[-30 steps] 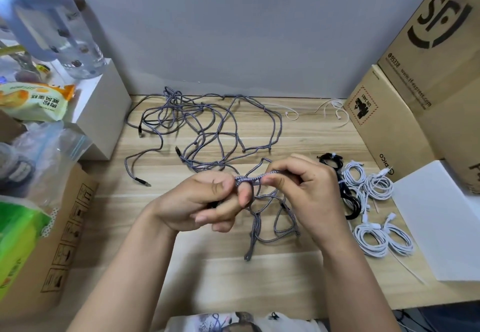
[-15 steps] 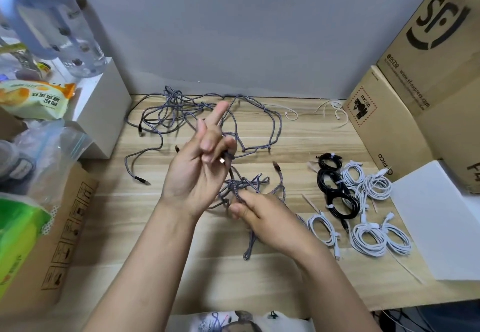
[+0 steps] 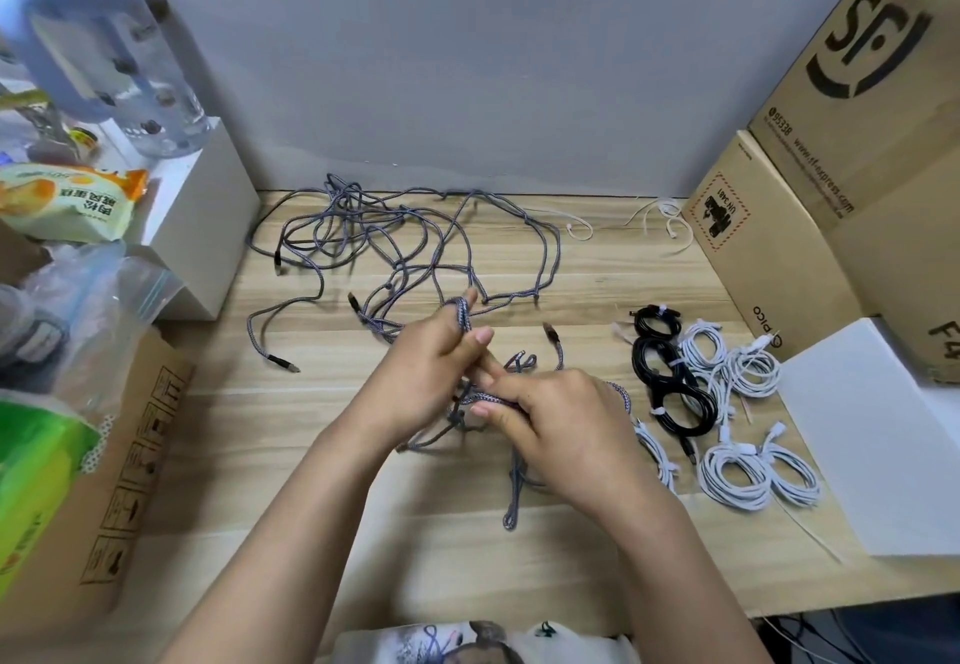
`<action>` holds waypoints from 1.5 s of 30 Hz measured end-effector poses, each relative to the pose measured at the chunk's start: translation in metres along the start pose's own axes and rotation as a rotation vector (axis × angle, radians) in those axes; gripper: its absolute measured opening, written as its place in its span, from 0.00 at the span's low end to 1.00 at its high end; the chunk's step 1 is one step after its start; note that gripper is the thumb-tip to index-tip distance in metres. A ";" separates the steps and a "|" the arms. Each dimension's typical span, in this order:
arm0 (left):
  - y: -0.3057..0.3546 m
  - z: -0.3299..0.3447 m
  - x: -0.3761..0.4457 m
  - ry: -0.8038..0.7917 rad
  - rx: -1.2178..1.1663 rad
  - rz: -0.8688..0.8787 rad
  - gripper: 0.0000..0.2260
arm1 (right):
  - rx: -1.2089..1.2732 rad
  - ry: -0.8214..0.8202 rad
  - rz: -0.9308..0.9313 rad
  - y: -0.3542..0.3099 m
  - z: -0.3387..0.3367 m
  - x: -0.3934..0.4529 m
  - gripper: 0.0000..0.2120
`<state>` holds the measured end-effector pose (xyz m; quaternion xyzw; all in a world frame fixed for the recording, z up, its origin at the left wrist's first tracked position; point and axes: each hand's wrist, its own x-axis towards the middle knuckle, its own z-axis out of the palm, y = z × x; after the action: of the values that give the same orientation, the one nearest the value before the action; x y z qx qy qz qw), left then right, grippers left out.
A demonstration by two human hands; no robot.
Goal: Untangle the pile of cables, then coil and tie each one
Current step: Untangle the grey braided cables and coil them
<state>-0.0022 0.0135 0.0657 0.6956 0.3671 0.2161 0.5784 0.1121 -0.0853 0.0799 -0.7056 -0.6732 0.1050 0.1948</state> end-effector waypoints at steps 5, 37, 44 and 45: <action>0.009 -0.004 -0.005 -0.181 0.124 -0.042 0.07 | 0.038 0.250 -0.020 0.008 0.003 0.003 0.14; 0.017 -0.020 -0.009 0.017 -0.587 0.086 0.06 | 1.109 -0.030 0.378 0.014 0.007 0.008 0.07; 0.008 -0.023 -0.003 0.199 -0.748 0.009 0.09 | 1.038 0.126 0.063 0.018 0.009 0.007 0.20; 0.006 -0.024 -0.003 0.203 -0.717 0.003 0.09 | 1.114 0.164 0.052 0.017 0.007 0.007 0.17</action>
<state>-0.0200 0.0262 0.0777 0.4245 0.3226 0.3997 0.7456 0.1247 -0.0774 0.0671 -0.5183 -0.4810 0.3941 0.5871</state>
